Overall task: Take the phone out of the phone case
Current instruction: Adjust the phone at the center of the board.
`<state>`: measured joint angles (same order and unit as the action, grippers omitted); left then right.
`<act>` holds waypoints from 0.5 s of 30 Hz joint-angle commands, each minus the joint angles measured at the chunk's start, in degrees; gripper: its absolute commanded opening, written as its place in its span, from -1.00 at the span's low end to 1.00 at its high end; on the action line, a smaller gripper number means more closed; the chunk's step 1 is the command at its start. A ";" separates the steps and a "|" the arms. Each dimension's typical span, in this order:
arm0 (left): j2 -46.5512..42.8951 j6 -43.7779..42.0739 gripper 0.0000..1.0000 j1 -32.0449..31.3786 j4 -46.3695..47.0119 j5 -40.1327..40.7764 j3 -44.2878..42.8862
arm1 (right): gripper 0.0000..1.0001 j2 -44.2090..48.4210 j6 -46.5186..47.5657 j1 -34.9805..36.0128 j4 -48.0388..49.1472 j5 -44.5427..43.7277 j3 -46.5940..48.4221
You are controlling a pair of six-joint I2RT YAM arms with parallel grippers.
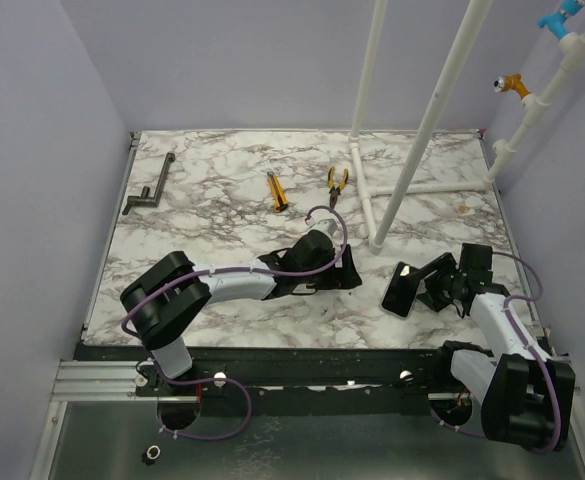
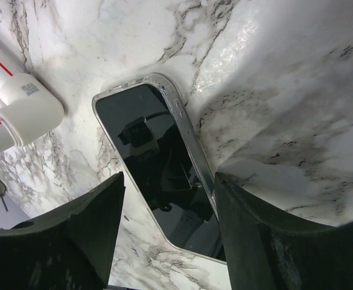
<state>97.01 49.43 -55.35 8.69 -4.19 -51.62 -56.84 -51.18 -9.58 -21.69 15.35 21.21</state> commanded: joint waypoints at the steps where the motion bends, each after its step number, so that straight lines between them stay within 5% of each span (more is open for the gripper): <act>1: 2.09 -0.63 0.72 -0.19 2.13 -1.69 -2.25 | 0.32 0.27 0.19 1.08 -4.11 -2.50 -0.25; 10: -6.21 -1.53 0.65 -0.24 0.70 1.11 4.50 | 0.32 -0.42 -0.53 1.06 -5.68 -11.68 10.23; 15: -8.36 -6.18 0.30 -2.03 -3.41 -0.70 5.57 | 0.16 -8.11 0.05 0.98 0.54 -13.40 12.61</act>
<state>90.67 48.10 -55.66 8.80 -4.32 -46.52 -60.16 -51.42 -8.80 -24.80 6.07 32.40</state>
